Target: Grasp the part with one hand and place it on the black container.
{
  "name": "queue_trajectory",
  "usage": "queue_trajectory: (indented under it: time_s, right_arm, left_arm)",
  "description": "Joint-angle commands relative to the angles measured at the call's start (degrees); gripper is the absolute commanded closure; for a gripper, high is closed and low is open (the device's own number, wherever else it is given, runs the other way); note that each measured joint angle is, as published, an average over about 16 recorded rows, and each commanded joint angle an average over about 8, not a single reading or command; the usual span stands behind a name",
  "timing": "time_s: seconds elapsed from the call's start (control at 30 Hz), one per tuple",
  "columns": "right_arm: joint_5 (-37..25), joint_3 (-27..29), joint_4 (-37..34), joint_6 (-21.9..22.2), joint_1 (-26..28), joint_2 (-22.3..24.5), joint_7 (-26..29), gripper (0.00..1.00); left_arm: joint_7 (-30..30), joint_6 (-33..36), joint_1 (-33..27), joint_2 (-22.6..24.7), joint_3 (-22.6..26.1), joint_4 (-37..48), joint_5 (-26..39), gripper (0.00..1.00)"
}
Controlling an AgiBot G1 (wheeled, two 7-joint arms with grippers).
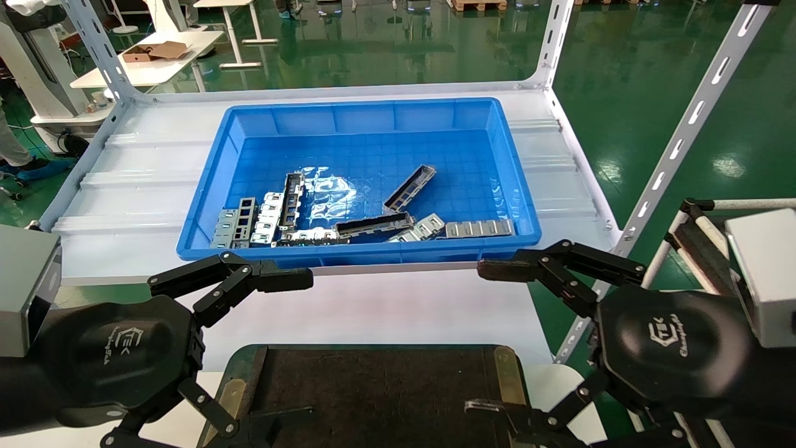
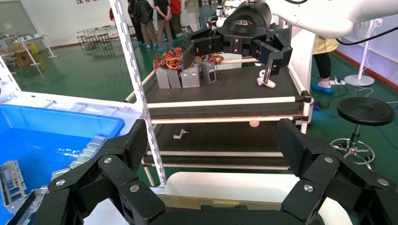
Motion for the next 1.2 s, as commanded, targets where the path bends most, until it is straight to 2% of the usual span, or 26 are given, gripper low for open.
queue_trajectory:
  time_s: [0.03, 1.2]
  right_arm:
    - [0.00, 0.00, 0.00, 0.00, 0.00, 0.00, 0.00, 0.00]
    - [0.00, 0.00, 0.00, 0.00, 0.00, 0.00, 0.00, 0.00]
  left_arm:
    - [0.00, 0.00, 0.00, 0.00, 0.00, 0.00, 0.00, 0.00]
    - [-0.01, 0.01, 0.01, -0.01, -0.01, -0.02, 0.00, 0.00]
